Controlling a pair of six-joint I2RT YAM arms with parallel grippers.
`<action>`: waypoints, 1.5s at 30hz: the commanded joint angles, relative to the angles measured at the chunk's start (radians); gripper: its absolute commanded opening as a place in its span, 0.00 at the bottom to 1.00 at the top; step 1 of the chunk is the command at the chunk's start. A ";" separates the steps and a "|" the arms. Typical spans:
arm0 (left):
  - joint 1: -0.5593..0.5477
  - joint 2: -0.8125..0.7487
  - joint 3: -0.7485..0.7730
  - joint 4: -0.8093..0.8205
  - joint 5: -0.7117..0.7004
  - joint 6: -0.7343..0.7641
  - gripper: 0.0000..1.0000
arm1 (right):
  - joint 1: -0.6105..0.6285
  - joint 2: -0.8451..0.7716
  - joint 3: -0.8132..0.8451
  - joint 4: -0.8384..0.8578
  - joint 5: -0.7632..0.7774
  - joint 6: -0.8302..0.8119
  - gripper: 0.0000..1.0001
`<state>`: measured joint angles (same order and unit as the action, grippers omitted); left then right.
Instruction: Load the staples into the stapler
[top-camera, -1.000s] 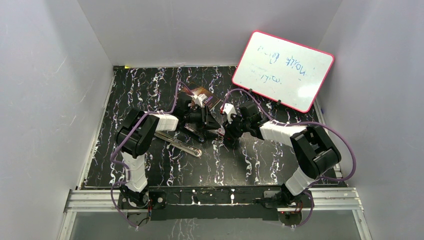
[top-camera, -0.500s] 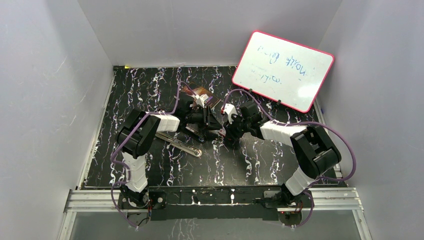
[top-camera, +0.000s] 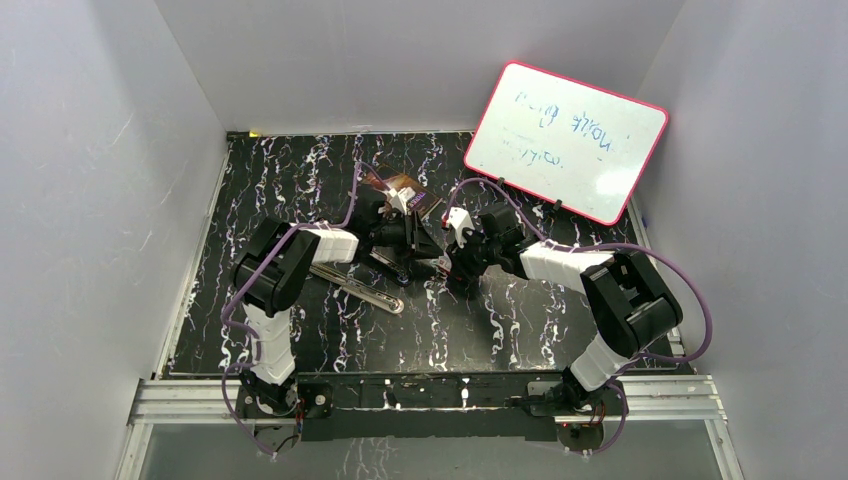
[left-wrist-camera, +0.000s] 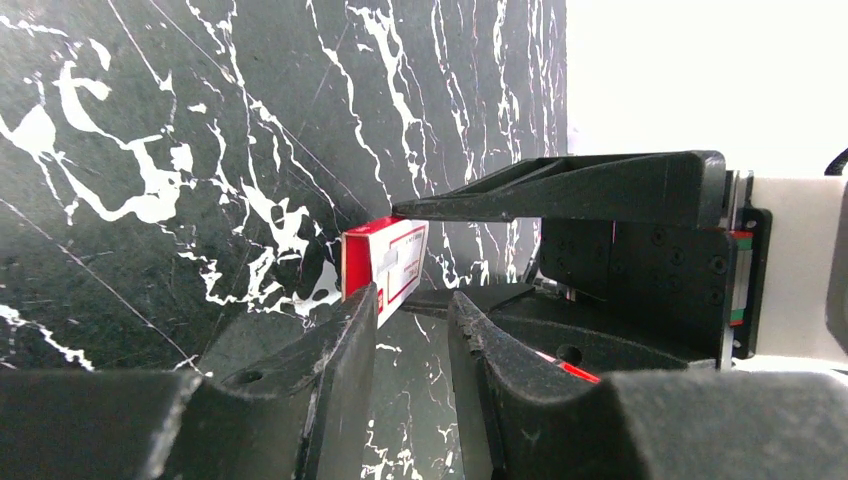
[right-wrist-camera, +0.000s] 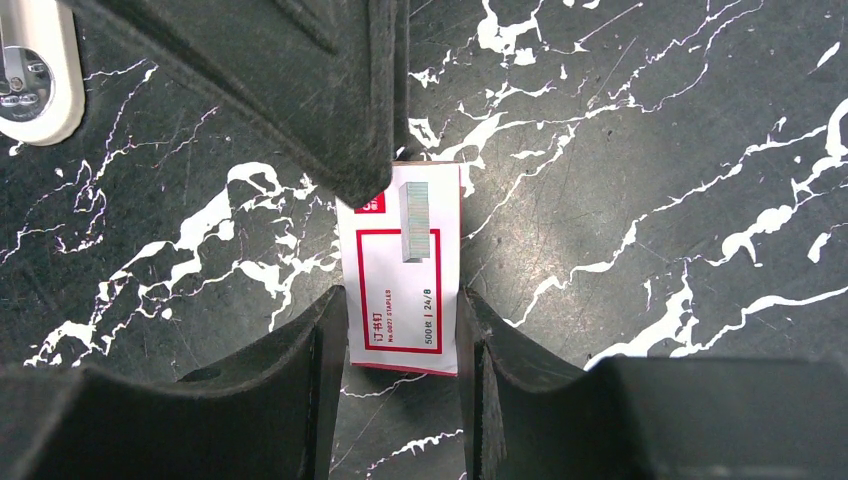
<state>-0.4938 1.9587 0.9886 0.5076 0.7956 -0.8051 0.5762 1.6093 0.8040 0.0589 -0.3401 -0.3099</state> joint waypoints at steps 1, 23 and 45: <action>0.023 -0.059 0.041 -0.003 0.017 0.005 0.31 | 0.002 -0.027 0.032 0.047 -0.014 0.003 0.29; 0.000 -0.014 0.007 0.044 0.033 -0.015 0.31 | 0.005 -0.018 0.045 0.053 -0.025 0.012 0.29; 0.008 -0.042 0.008 0.009 -0.046 0.014 0.30 | 0.011 0.003 0.043 0.006 0.026 -0.012 0.29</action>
<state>-0.5076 1.9739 0.9974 0.5446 0.7944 -0.8196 0.5819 1.6096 0.8230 0.0574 -0.3332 -0.3119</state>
